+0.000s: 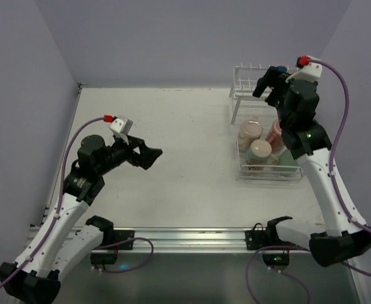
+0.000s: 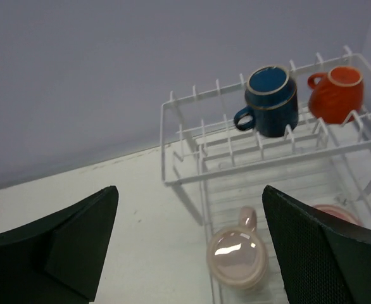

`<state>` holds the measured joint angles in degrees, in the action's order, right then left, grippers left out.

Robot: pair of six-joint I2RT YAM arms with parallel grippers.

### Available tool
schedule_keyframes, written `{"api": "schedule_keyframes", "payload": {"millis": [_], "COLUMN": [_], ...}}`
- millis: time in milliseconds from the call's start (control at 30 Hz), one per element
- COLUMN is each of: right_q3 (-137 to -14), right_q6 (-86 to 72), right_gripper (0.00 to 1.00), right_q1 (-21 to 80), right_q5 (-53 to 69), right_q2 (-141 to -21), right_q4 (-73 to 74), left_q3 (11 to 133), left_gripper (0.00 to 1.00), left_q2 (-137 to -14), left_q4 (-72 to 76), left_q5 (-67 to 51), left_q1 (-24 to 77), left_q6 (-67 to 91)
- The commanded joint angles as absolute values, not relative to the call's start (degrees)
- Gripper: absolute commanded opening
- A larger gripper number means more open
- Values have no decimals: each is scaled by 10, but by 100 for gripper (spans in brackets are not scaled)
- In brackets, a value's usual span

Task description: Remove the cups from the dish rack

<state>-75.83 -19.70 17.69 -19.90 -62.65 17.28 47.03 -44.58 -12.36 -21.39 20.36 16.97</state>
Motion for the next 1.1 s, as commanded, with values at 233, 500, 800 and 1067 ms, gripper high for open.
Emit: {"api": "schedule_keyframes", "payload": {"millis": [233, 500, 800, 1067], "right_q3": [-974, -1091, -1143, -1157], "right_q6": [-91, -70, -57, -67], "right_gripper": [99, 99, 99, 96], "right_q1": [87, 60, 41, 42], "right_q5": [-267, -274, -277, -273], "right_q2": [-858, -996, -1069, -1103], "right_q4": [222, 266, 275, 274], "left_q3": [413, 412, 414, 416], "left_gripper": [100, 100, 100, 100], "left_q2": [-384, -379, -386, -392], "left_q4": [-90, -107, -110, -111], "left_q5": [-248, -218, -211, -199], "left_q1": [272, 327, 338, 338], "left_q6": [146, 134, 132, 130]}}
